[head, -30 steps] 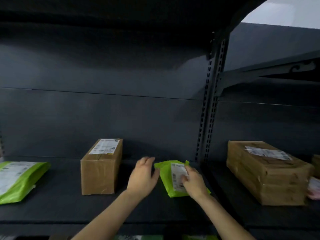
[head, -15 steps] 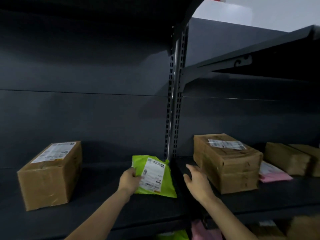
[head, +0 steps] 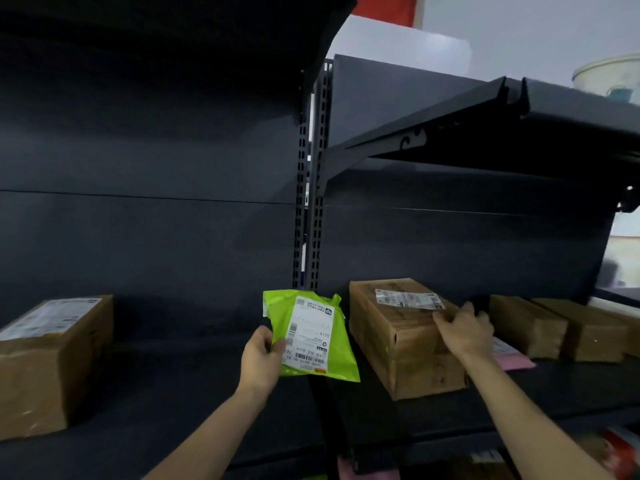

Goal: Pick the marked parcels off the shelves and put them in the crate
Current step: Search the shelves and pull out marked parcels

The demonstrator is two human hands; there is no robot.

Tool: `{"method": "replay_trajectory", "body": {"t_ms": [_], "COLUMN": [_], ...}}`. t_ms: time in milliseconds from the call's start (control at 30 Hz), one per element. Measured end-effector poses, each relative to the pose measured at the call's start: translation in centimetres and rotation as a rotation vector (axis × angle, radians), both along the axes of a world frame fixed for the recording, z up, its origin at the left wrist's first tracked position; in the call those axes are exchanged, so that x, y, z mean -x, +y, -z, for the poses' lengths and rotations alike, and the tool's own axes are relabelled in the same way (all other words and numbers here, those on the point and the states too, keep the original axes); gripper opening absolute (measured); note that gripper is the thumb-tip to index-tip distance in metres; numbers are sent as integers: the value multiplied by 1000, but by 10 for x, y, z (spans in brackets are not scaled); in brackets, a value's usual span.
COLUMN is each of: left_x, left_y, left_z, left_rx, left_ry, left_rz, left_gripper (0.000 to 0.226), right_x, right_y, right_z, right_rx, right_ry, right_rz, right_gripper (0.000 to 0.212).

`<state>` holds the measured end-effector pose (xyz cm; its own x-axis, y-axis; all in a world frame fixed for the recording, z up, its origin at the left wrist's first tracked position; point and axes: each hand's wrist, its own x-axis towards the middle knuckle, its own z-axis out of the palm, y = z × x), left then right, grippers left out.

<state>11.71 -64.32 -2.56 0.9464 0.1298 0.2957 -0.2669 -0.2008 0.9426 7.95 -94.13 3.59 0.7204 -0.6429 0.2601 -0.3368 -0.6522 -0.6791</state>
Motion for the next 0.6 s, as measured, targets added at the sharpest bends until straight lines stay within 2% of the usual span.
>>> {"method": "replay_trajectory", "body": {"t_ms": [67,100,200,300,467,600], "left_x": [0,0,0,1,6,10], "left_y": [-6,-7,-2,10,46,77], "left_z": [2,3,4,4,5,4], "left_rx": [-2,5,35,41,22,-10], "left_ry": [-2,6,31,32,29,24], "left_rz": [1,0,-13,-55,-149,-199], "left_gripper": [35,33,28,27,27,31], "right_x": [-1,-1,-2,-1,-4,-6], "right_y": [-9,-10,-1,19,53,66], "right_z": [6,10,19,26,35,35], "right_rx": [-241,-283,-271,-268,-325,-319], "right_ry": [-31,-57,-107,-182,-199,-205], "right_rz": [-88,-117,-157,-195,-247,-203], "right_gripper": [79,82,81,68,60,59]}}
